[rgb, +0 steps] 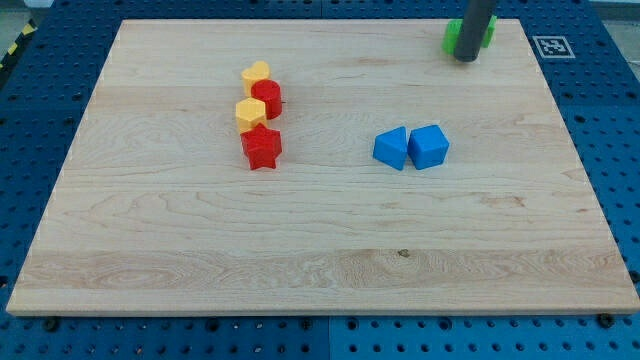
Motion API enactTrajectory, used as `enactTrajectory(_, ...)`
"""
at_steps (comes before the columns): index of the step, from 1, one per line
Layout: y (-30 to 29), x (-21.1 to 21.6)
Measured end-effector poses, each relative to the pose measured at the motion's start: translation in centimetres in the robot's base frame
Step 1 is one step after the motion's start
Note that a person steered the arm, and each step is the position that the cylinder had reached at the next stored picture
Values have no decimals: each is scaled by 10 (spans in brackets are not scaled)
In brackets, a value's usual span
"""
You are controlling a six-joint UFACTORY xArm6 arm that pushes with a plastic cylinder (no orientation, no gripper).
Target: Push the blue cube closer to the green star
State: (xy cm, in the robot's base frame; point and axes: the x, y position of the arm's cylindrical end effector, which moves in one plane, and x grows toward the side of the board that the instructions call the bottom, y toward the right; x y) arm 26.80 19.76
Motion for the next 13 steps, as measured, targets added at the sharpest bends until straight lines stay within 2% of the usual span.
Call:
enactTrajectory(1, 0, -2)
enactTrajectory(2, -9, 31)
enactTrajectory(3, -2, 76)
enactTrajectory(4, 41, 125)
enactTrajectory(5, 72, 195)
enactTrajectory(6, 65, 263)
enactTrajectory(7, 14, 279)
enactTrajectory(9, -137, 239)
enactTrajectory(10, -177, 213)
enactTrajectory(11, -157, 188)
enactTrajectory(13, -71, 184)
